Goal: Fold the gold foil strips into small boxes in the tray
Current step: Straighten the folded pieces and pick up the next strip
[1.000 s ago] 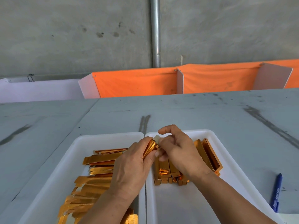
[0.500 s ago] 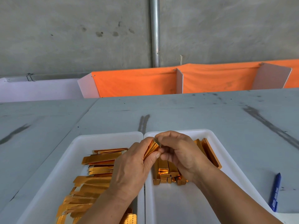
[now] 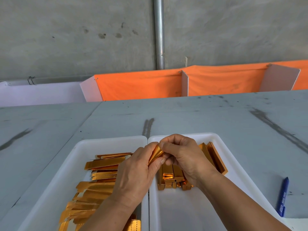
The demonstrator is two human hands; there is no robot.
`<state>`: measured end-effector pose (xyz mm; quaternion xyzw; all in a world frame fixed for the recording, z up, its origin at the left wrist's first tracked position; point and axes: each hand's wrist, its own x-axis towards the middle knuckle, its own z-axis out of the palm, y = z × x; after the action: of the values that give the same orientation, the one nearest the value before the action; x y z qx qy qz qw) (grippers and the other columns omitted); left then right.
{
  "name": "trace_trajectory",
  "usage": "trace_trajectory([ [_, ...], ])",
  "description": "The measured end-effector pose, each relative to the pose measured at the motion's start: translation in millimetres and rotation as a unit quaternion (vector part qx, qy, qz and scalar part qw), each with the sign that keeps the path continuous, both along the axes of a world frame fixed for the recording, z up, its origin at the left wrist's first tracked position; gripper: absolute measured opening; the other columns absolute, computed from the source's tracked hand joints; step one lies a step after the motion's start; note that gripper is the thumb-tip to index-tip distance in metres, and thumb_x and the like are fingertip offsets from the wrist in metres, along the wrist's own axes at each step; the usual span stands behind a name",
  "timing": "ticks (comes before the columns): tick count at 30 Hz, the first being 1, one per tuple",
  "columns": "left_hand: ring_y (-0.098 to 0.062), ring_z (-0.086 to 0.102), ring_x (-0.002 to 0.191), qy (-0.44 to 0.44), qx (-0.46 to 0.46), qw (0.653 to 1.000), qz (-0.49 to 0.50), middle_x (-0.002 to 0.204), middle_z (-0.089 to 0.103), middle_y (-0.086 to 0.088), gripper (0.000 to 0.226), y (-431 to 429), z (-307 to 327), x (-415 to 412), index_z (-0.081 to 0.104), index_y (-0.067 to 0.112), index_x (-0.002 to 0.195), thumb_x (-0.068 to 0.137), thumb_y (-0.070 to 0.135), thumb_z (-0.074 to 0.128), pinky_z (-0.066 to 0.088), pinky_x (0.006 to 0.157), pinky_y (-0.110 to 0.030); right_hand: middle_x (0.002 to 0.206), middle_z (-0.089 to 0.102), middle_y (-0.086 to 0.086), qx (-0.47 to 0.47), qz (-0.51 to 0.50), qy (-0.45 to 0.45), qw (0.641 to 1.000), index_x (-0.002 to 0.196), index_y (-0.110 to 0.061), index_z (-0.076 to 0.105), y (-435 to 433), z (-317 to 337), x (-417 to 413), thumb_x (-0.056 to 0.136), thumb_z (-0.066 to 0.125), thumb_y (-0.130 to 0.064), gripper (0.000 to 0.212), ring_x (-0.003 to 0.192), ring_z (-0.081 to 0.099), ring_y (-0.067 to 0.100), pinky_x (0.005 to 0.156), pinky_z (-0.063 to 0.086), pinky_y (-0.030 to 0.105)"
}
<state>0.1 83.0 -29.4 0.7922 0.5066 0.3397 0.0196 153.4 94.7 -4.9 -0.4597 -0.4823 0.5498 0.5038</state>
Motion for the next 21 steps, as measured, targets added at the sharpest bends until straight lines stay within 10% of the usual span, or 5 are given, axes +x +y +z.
trace_trajectory([
  [21,-0.008,0.061,0.086,0.006,0.003,1.0,-0.011,0.099,0.063,0.006,0.065,-3.1,3.9,0.4,0.051,0.025,0.133,0.085,0.065,0.032,0.055,0.071,-0.023,0.062,0.063,0.01,-0.032,-0.013,0.028,0.999,0.084,-0.008,0.071,1.8,-0.6,2.0,0.089,0.068,-0.008,0.006,0.046,0.054,0.014,0.048,0.049,0.021],
])
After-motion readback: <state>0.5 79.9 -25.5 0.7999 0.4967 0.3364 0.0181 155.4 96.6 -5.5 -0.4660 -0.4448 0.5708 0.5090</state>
